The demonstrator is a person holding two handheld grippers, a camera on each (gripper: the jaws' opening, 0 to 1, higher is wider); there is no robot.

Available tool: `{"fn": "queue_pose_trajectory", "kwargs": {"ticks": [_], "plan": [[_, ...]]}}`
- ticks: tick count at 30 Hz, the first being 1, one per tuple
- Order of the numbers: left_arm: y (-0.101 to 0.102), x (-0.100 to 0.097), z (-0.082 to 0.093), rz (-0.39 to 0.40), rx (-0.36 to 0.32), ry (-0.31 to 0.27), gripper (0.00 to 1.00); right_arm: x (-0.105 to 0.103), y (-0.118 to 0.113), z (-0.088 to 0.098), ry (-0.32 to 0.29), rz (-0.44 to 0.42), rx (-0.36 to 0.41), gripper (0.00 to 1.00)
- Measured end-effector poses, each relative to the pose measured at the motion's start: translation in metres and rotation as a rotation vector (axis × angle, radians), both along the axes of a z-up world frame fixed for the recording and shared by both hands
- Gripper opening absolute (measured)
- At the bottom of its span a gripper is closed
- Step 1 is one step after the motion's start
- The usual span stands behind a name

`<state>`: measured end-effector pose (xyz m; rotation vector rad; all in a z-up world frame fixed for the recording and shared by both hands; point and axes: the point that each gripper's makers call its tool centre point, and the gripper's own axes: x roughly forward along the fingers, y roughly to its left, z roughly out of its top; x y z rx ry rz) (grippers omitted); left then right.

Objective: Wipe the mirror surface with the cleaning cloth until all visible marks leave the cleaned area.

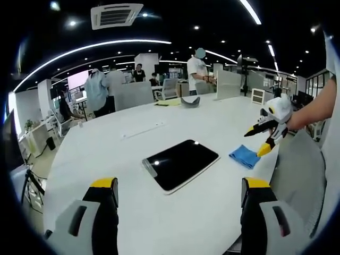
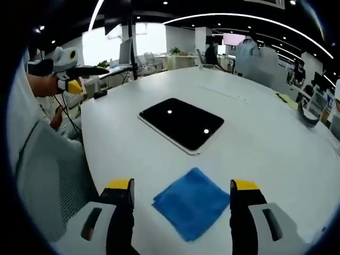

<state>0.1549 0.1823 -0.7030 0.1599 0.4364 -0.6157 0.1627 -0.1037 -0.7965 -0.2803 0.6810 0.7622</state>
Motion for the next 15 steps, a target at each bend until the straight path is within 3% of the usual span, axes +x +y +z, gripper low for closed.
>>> {"fn": "queue_pose_trajectory", "kwargs": {"ticks": [15], "plan": [[-0.001, -0.001, -0.004, 0.003, 0.001, 0.012, 0.97, -0.006, -0.004, -0.024, 0.087, 0.008, -0.023, 0.57]]}}
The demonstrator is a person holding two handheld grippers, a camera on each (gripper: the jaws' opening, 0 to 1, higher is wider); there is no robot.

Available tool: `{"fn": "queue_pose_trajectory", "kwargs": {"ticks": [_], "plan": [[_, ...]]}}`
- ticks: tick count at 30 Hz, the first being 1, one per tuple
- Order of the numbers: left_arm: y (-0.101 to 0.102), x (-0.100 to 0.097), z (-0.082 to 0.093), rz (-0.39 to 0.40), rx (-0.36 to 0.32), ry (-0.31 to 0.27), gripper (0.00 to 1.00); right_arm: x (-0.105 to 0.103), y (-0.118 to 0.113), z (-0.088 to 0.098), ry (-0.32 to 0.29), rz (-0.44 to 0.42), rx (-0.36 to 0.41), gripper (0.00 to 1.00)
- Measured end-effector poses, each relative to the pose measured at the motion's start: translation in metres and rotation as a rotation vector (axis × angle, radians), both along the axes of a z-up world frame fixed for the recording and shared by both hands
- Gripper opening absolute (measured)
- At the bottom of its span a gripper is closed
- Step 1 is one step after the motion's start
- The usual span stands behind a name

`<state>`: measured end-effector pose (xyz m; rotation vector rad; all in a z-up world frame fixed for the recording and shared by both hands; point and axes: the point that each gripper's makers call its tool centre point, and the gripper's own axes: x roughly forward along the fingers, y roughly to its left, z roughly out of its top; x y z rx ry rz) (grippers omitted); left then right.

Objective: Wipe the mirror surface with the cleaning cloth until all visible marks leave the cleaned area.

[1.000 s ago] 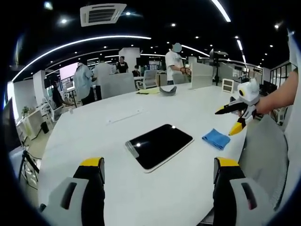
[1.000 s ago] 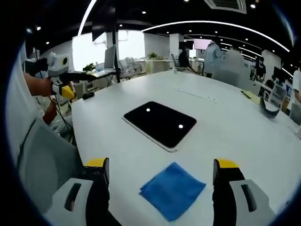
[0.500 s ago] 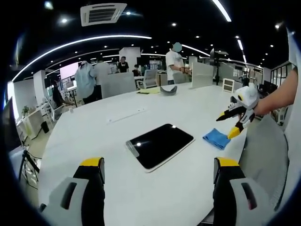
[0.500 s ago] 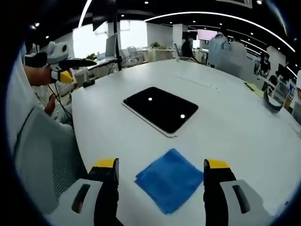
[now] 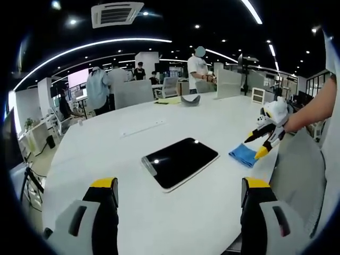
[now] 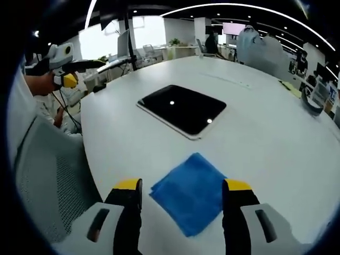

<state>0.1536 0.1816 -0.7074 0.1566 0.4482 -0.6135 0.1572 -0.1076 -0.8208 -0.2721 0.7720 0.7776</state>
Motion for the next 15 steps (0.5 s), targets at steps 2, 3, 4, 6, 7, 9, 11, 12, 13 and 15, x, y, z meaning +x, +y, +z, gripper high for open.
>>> {"fn": "queue_pose_trajectory", "kwargs": {"ticks": [2, 3, 4, 6, 7, 9, 11, 12, 13, 15], "plan": [[0.0, 0.0, 0.0, -0.001, -0.001, 0.0, 0.97, -0.001, 0.0, -0.002, 0.006, 0.002, -0.005, 0.55], [-0.001, 0.0, 0.0, -0.002, 0.0, 0.0, 0.97, -0.001, -0.001, -0.004, 0.011, 0.001, -0.011, 0.55], [-0.001, 0.0, 0.0, -0.003, 0.0, 0.001, 0.97, -0.002, -0.001, -0.004, 0.015, 0.001, -0.013, 0.54], [-0.002, 0.0, -0.001, -0.004, 0.0, 0.003, 0.97, -0.003, -0.003, -0.007, 0.026, 0.0, -0.017, 0.51], [-0.002, 0.0, -0.001, -0.003, 0.0, 0.003, 0.97, -0.003, -0.003, -0.008, 0.027, -0.001, -0.019, 0.5], [-0.002, 0.0, -0.001, -0.005, 0.0, 0.004, 0.97, -0.002, -0.005, -0.009, 0.029, -0.006, -0.022, 0.5], [-0.002, 0.0, -0.002, -0.005, 0.002, 0.005, 0.97, -0.001, -0.006, -0.011, 0.033, -0.01, -0.019, 0.49], [-0.003, 0.0, -0.002, -0.005, 0.001, 0.007, 0.97, -0.001, -0.006, -0.012, 0.035, -0.014, -0.018, 0.47], [-0.003, 0.0, -0.002, -0.005, 0.002, 0.008, 0.97, 0.0, -0.006, -0.014, 0.037, -0.017, -0.02, 0.46], [-0.003, 0.0, -0.002, -0.005, 0.001, 0.009, 0.96, 0.001, -0.007, -0.015, 0.04, -0.022, -0.024, 0.45]]}}
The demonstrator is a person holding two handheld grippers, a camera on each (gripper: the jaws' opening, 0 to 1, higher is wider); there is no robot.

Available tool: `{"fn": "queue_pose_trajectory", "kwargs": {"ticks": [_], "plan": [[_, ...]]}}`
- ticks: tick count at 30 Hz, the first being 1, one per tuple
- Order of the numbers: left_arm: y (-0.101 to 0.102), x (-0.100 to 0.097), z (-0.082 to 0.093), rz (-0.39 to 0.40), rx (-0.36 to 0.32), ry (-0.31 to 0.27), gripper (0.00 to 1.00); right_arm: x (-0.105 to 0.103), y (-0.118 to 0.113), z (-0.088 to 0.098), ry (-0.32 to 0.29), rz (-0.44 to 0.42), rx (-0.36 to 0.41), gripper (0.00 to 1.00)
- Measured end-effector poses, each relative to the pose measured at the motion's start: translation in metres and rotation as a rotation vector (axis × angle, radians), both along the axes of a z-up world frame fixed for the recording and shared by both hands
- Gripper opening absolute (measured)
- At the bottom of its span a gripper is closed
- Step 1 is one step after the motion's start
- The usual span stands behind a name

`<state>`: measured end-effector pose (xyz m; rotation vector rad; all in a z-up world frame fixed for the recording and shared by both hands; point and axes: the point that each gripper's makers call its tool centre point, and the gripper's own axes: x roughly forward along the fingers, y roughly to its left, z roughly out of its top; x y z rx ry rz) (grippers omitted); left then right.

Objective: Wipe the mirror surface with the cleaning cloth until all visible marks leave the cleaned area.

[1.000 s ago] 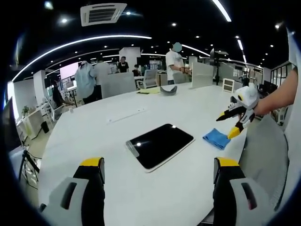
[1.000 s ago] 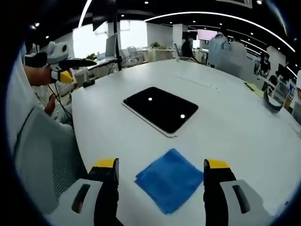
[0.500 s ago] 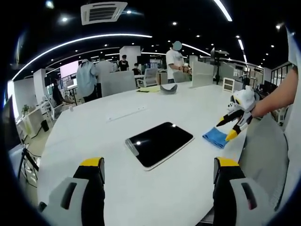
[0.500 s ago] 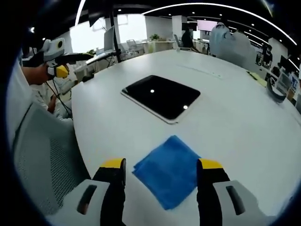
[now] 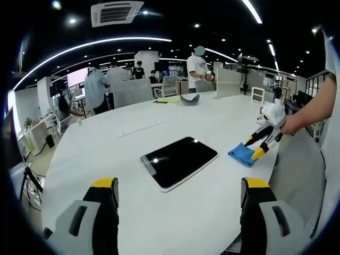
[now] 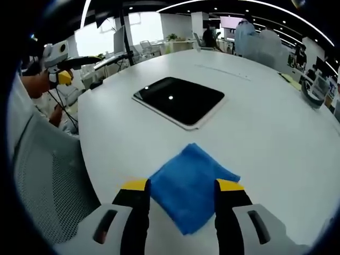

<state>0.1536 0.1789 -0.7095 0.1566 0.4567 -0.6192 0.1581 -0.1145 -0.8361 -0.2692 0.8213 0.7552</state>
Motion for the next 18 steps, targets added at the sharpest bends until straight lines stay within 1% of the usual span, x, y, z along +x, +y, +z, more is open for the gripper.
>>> {"fn": "queue_pose_trajectory", "kwargs": {"ticks": [6, 9, 12, 17, 18], "plan": [[0.0, 0.0, -0.001, -0.004, 0.006, 0.002, 0.96, -0.001, 0.0, -0.008, 0.015, 0.008, -0.019, 0.39], [0.0, 0.0, -0.001, -0.004, 0.004, 0.003, 0.96, -0.004, 0.0, -0.013, 0.023, 0.018, -0.036, 0.38], [0.0, 0.0, -0.001, -0.008, 0.006, 0.004, 0.96, -0.003, -0.002, -0.016, 0.021, 0.011, -0.035, 0.38], [-0.001, 0.002, -0.001, -0.009, 0.007, 0.005, 0.96, 0.001, -0.005, -0.016, 0.015, -0.004, -0.048, 0.31], [-0.001, 0.002, -0.001, -0.01, 0.007, 0.004, 0.96, 0.002, -0.007, -0.016, 0.005, -0.005, -0.056, 0.29]]}}
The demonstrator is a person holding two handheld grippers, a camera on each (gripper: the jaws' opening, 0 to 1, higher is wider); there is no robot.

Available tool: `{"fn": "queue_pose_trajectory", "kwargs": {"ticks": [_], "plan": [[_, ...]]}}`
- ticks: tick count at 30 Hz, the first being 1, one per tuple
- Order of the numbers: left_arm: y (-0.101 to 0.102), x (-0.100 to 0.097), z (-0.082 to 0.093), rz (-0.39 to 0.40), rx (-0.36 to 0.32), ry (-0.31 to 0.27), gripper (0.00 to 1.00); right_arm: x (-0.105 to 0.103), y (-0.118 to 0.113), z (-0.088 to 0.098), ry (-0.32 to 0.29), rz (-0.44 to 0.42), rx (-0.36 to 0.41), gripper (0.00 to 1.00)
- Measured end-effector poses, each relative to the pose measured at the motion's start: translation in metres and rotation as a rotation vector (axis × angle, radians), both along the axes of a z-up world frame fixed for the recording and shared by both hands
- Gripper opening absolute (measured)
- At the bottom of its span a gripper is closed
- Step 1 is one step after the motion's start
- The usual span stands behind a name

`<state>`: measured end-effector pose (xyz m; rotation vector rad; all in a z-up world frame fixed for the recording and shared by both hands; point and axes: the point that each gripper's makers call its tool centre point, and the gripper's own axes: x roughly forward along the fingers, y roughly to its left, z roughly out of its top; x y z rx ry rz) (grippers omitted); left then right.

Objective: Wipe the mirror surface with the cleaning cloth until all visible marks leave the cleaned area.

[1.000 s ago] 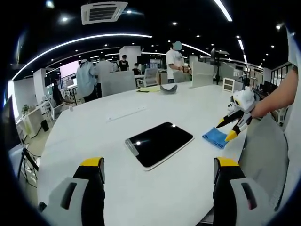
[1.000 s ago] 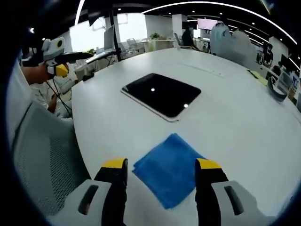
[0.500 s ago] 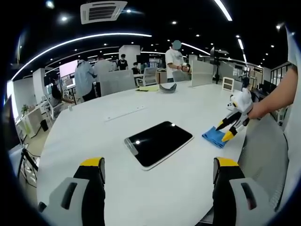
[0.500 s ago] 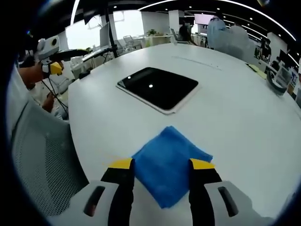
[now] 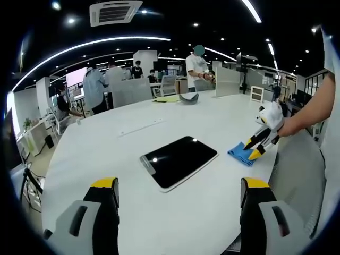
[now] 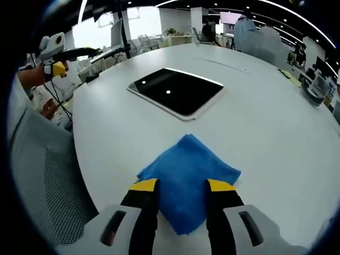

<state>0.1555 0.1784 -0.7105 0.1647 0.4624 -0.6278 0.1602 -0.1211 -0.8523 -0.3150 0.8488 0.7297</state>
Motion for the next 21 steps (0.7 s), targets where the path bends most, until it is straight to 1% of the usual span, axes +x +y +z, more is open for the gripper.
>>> {"fn": "queue_pose_trajectory", "kwargs": {"ticks": [2, 4, 14, 21], "plan": [[-0.0001, 0.0003, -0.0002, -0.002, 0.002, 0.001, 0.96, 0.0009, -0.0015, -0.0003, -0.005, -0.005, -0.005, 0.26], [0.0001, 0.0006, -0.0002, -0.003, 0.004, 0.001, 0.96, 0.0015, -0.0026, -0.0016, -0.019, 0.011, -0.029, 0.25], [0.001, 0.0021, 0.0002, -0.002, 0.004, 0.0, 0.95, 0.0029, -0.0039, -0.0028, -0.024, 0.011, -0.048, 0.23], [0.0015, 0.0016, 0.0004, -0.003, 0.007, 0.0, 0.95, 0.0063, -0.0065, -0.002, -0.037, -0.009, -0.051, 0.17]]}}
